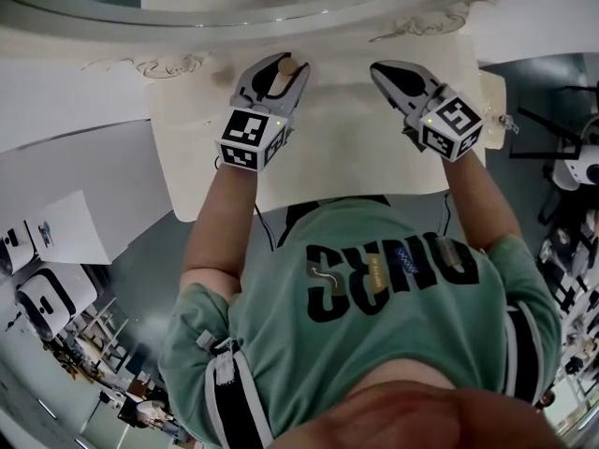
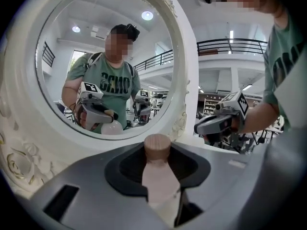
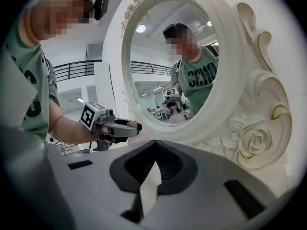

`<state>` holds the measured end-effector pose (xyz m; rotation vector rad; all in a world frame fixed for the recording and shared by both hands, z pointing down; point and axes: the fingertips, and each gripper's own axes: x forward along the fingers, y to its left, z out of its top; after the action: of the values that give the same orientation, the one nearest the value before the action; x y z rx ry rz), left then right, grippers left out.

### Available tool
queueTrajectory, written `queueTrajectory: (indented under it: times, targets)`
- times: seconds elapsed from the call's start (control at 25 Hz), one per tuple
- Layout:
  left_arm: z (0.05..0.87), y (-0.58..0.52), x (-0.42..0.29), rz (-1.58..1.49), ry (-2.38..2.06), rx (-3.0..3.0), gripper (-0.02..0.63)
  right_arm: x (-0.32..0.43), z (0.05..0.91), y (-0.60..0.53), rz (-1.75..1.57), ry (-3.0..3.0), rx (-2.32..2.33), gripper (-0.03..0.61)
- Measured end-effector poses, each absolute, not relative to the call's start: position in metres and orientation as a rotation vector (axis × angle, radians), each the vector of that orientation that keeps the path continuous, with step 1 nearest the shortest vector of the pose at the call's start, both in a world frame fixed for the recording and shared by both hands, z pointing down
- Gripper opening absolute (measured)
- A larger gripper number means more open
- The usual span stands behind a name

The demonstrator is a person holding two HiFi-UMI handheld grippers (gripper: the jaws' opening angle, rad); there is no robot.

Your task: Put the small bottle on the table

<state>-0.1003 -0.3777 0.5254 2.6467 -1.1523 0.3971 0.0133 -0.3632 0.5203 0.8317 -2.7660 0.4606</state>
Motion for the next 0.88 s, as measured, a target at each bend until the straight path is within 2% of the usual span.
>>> queueTrajectory:
  times: [0.88]
  targets:
    - [0.566, -0.406, -0.085, 0.512, -1.158, 2.702, 0.140, 0.009, 0.548, -0.382, 0.524, -2.773, 0.823, -0.006]
